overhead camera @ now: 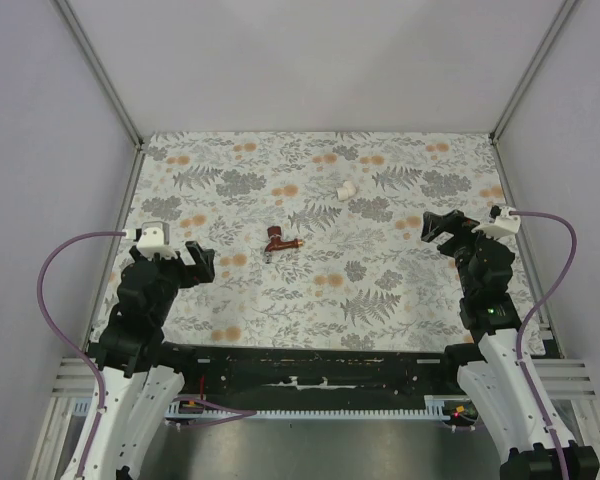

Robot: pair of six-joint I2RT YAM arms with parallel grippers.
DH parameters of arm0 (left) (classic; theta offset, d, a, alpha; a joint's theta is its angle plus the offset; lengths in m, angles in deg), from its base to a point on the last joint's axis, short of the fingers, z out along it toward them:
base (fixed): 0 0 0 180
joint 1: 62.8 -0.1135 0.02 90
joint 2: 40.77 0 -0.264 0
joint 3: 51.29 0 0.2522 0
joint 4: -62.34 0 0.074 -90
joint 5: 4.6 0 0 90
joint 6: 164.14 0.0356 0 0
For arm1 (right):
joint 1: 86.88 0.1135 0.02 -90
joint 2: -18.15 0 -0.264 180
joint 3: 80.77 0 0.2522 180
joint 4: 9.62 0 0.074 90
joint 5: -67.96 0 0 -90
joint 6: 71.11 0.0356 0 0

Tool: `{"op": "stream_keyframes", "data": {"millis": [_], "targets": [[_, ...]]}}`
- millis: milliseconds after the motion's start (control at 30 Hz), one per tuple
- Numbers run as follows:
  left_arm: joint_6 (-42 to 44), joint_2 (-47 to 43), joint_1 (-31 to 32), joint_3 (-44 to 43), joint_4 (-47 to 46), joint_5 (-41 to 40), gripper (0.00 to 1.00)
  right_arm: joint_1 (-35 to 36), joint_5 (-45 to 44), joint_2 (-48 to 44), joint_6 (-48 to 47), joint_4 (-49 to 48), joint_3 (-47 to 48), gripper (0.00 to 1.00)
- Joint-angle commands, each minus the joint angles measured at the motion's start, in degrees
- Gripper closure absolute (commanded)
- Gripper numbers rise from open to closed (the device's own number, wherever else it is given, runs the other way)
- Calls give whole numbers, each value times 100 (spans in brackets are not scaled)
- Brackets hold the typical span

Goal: Install the water faucets

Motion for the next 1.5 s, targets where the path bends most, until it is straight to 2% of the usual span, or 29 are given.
{"op": "stream_keyframes", "data": {"millis": [0, 133, 300, 433, 733, 867, 933, 1000, 1133, 1367, 1467], "targets": [[33, -45, -34, -75, -123, 8, 2, -6, 138, 43, -35, 16, 309, 2], [25, -19, -34, -84, -132, 34, 2, 3, 990, 359, -123, -396, 282, 2], [25, -18, -34, -93, -141, 70, 2, 3, 1623, 1272, -237, -213, 765, 2], [33, -45, -34, -101, -141, 61, 2, 12, 2528, 1941, -448, -431, 1064, 2], [33, -194, -34, -93, -167, 70, 2, 732, 2362, 3153, -914, -853, 1714, 2], [51, -186, -34, -110, -176, 61, 2, 865, 3238, 4067, -1020, -1293, 2188, 2], [51, -177, -34, -93, -176, 70, 1, 908, 3565, 4663, -1037, -1049, 2705, 2], [51, -186, -34, -93, -176, 61, 2, 1040, 3462, 5113, -1212, -654, 3163, 2], [60, -186, -34, -110, -167, 35, 2, 1435, 2593, 5807, -1616, -74, 3936, 2], [60, -168, -34, -101, -167, 26, 2, 2226, 2451, 7012, -2074, 1008, 5027, 2], [60, -142, -34, -93, -167, 26, 2, 2560, 2442, 7329, -2040, 1123, 5212, 6]]}}
